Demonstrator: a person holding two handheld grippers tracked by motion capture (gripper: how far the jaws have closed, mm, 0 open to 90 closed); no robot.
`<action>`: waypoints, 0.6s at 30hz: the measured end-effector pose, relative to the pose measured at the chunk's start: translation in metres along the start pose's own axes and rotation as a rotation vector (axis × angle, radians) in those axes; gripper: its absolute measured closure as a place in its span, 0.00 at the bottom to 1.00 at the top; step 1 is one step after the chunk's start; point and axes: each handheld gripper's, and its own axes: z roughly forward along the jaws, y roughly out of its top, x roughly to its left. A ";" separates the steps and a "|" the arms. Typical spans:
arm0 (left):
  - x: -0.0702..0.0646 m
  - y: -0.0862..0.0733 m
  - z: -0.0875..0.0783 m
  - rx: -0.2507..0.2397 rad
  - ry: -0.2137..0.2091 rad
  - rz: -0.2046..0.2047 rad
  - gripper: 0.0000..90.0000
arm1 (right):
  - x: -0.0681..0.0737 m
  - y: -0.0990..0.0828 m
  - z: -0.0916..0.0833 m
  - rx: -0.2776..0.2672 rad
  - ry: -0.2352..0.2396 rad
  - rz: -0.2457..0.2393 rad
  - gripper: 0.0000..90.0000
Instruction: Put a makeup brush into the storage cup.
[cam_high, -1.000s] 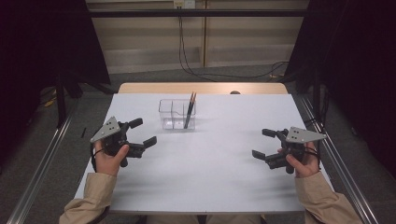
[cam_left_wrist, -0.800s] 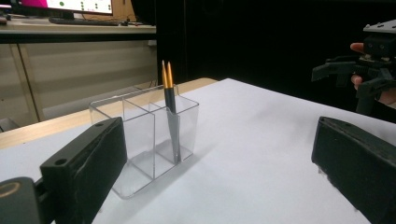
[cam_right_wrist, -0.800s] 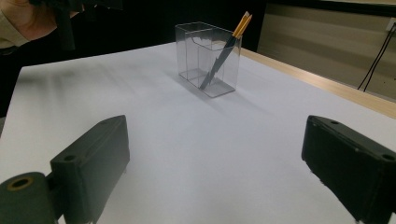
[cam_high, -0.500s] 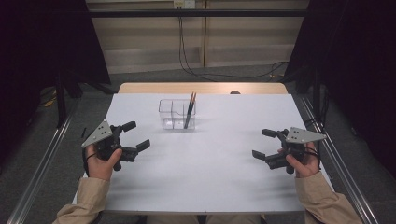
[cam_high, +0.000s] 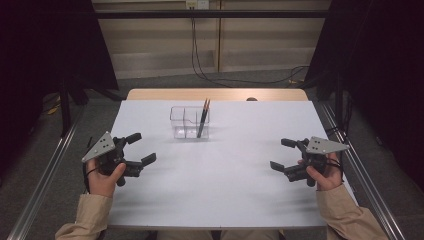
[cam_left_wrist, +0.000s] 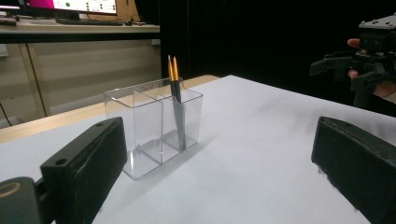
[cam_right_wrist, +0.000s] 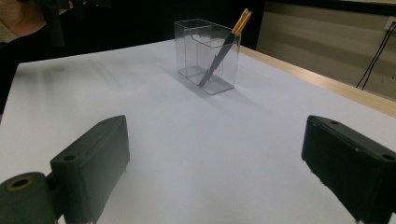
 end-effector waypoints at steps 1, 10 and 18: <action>0.000 -0.001 -0.001 -0.003 0.003 -0.001 0.04 | 0.000 0.000 0.000 0.001 0.000 0.001 0.07; 0.001 -0.001 -0.008 0.006 0.010 0.008 0.04 | 0.000 -0.001 0.000 0.002 -0.001 -0.004 0.07; 0.000 -0.002 -0.010 0.011 0.006 0.018 0.04 | 0.001 -0.002 -0.003 0.011 -0.005 -0.011 0.07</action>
